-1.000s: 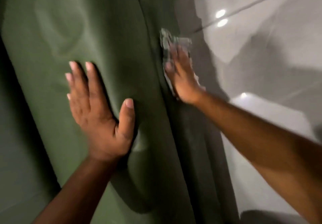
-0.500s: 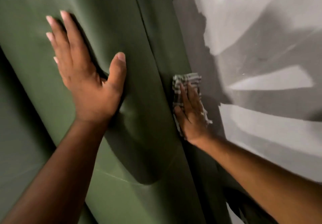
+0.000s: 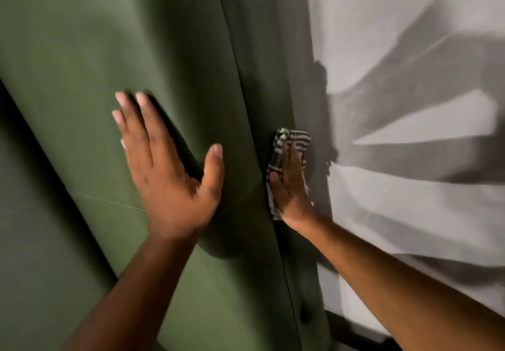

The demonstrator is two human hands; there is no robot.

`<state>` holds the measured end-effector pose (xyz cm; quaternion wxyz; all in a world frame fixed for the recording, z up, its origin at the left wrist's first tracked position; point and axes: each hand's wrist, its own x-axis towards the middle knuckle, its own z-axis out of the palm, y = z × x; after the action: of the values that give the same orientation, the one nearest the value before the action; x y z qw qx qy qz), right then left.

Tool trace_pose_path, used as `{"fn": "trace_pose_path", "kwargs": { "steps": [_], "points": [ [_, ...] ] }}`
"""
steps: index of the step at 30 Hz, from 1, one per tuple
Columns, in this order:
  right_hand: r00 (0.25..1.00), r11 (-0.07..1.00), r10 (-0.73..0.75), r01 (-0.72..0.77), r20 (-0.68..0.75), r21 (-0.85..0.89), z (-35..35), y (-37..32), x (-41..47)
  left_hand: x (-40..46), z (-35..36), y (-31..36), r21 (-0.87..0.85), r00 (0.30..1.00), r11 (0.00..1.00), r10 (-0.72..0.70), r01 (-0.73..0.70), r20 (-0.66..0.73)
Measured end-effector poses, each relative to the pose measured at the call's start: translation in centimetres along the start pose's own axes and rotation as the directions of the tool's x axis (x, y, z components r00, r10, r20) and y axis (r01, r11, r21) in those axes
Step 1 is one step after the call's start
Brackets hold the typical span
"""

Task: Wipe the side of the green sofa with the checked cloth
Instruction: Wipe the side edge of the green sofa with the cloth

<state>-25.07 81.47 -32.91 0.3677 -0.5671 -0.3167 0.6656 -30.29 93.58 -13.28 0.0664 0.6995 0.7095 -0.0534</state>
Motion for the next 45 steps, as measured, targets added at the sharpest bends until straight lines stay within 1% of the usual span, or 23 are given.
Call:
{"fn": "trace_pose_path", "kwargs": {
  "steps": [1, 3, 6, 8, 9, 11, 12, 14, 16, 18, 21, 23, 25, 30, 33, 35, 37, 39, 40, 41, 42, 43, 45],
  "points": [
    [0.998, 0.996, 0.052, -0.050, 0.030, -0.078, -0.1, 0.0, -0.4, -1.3, 0.3, -0.1, 0.003, 1.000, 1.000, 0.013, -0.013, -0.006],
    [0.996, 0.988, 0.055, -0.045, 0.069, -0.151, -0.5, -0.1, 1.4, -2.6, 1.0, -0.5, 0.004, 0.998, 0.999, 0.044, -0.044, -0.038],
    [0.994, 0.982, -0.110, 0.110, 0.007, -0.151, -1.5, -1.6, 7.0, -2.9, 1.6, -0.9, 0.027, 0.986, 0.996, 0.088, -0.085, -0.139],
    [0.992, 0.987, -0.126, 0.126, 0.009, -0.101, -2.0, -3.6, 11.0, -2.7, 2.1, -1.9, 0.043, 0.979, 0.993, 0.117, -0.112, -0.167],
    [0.992, 0.988, -0.124, 0.123, -0.006, -0.088, -2.0, -4.4, 12.3, -2.4, 2.6, -2.9, 0.016, 0.980, 0.993, 0.117, -0.116, -0.162],
    [0.993, 0.992, -0.109, 0.105, -0.050, -0.069, -1.7, -5.4, 13.3, -1.4, 3.5, -4.9, -0.132, 0.985, 0.987, 0.076, -0.097, -0.153],
    [0.992, 0.993, -0.108, 0.104, -0.071, -0.058, -1.2, -5.1, 13.2, -1.1, 3.9, -5.6, -0.196, 0.986, 0.977, 0.051, -0.083, -0.161],
    [0.983, 0.990, -0.143, 0.144, -0.112, -0.004, -0.4, -4.1, 10.8, -0.6, 4.3, -6.4, -0.229, 0.976, 0.966, 0.069, -0.117, -0.204],
    [0.979, 0.987, -0.140, 0.150, -0.147, 0.057, 0.5, -1.5, 5.7, -0.7, 4.1, -6.2, -0.187, 0.967, 0.969, 0.120, -0.164, -0.226],
    [0.989, 0.992, -0.071, 0.083, -0.126, 0.094, 1.2, 2.0, -0.2, -1.4, 3.5, -5.3, -0.133, 0.969, 0.978, 0.128, -0.158, -0.213],
    [0.996, 0.997, -0.016, 0.023, -0.088, 0.073, 1.9, 4.6, -6.3, -2.8, 3.2, -4.6, -0.045, 0.973, 0.992, 0.110, -0.121, -0.202],
    [0.997, 1.000, -0.011, 0.011, -0.075, -0.003, 1.8, 4.4, -6.4, -3.0, 3.2, -5.0, -0.074, 0.977, 0.992, 0.084, -0.101, -0.196],
    [0.997, 0.997, -0.012, 0.006, -0.078, -0.080, 1.3, 3.6, -4.0, -2.6, 3.7, -5.9, -0.144, 0.983, 0.985, 0.065, -0.091, -0.173],
    [0.992, 0.999, -0.050, 0.050, -0.112, -0.009, 0.4, 0.4, 3.9, -4.5, 4.7, -7.3, -0.118, 0.987, 0.993, 0.005, -0.024, -0.162],
    [0.990, 0.997, -0.075, 0.076, -0.120, 0.005, 0.7, 0.7, 3.8, -5.1, 4.4, -6.1, -0.134, 0.982, 0.989, 0.032, -0.058, -0.185],
    [0.990, 0.999, -0.031, 0.033, -0.138, 0.010, 1.3, 3.2, 0.3, -5.6, 3.8, -4.7, -0.070, 0.980, 0.994, 0.067, -0.082, -0.190],
    [0.981, 0.993, 0.104, -0.094, -0.162, 0.065, 2.0, 5.3, -4.3, -6.3, 3.0, -3.3, -0.024, 0.977, 0.997, 0.063, -0.069, -0.206],
    [0.978, 0.981, 0.172, -0.158, -0.122, 0.115, 2.2, 5.6, -7.6, -7.0, 2.6, -2.3, -0.011, 0.981, 0.998, 0.053, -0.056, -0.188],
    [0.975, 0.975, 0.202, -0.191, -0.094, 0.111, 2.2, 5.5, -7.6, -7.1, 2.6, -2.2, 0.001, 0.983, 0.999, 0.048, -0.049, -0.177],
    [0.965, 0.968, 0.244, -0.235, -0.096, 0.089, 2.0, 5.2, -7.0, -7.1, 2.5, -2.1, 0.008, 0.985, 0.999, 0.042, -0.041, -0.167],
    [0.962, 0.969, 0.246, -0.240, -0.121, 0.062, 2.0, 5.1, -5.8, -6.9, 2.4, -2.0, 0.005, 0.986, 0.999, 0.038, -0.038, -0.160],
    [0.966, 0.975, 0.220, -0.217, -0.135, 0.038, 1.8, 4.7, -3.6, -6.9, 2.3, -2.0, -0.003, 0.988, 0.999, 0.033, -0.034, -0.154],
    [0.974, 0.978, 0.196, -0.185, -0.118, 0.099, 0.5, 3.0, 3.0, -7.0, 2.1, -1.6, -0.003, 0.991, 1.000, 0.021, -0.022, -0.132]
  ]
}}
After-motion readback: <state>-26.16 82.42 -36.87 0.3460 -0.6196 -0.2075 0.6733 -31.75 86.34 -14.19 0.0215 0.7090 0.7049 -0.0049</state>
